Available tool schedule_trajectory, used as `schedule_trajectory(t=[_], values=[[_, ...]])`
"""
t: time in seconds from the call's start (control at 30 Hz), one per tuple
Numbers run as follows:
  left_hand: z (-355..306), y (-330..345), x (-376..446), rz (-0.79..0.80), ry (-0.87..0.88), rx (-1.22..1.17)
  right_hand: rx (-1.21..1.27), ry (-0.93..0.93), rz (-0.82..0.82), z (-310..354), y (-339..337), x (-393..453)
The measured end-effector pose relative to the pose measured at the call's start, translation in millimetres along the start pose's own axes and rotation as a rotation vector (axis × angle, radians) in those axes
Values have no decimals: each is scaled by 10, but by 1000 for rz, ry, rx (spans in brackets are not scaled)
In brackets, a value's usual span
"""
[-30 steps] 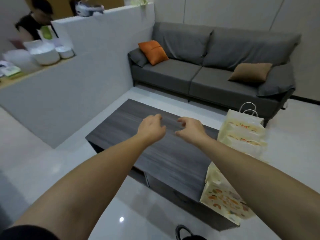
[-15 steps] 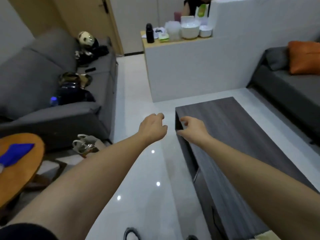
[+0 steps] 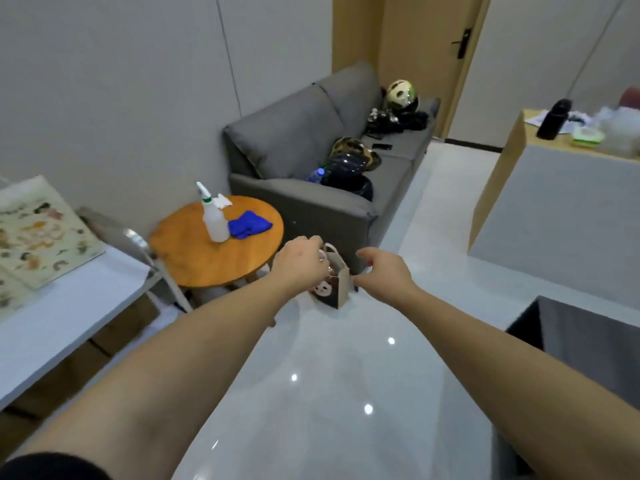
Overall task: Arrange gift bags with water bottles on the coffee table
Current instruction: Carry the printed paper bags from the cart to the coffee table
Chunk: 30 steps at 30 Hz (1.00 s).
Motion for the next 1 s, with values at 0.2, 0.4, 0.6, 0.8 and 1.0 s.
schedule_trajectory(t=[0.2,0.4,0.6,0.8,1.0], values=[[1718,-663,-105,-61,-204,9,22,-168,161,1416,1040,346],[3126,-1254,-517,-169,-438,-13,-7,-383,340,2783,1965,438],[4191,-1567,-915,-218,-660,21,19,-582,427,3822,2667,449],[4952,-1923,-922,-303,-829,41,24,-694,502,4652,3296,777],[5514,-2306,-587,-343,-936,76,70,-781,557,5411,3635,1368]])
Point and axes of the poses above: each hand's wrist, its own x-axis towards the middle knuckle, its own y-axis out of the palm, z = x × y, the point moved 9 cm from there along x, towards the middle knuckle, and after that the axes turned 3 degrees about -z, right-handed, at the moved point
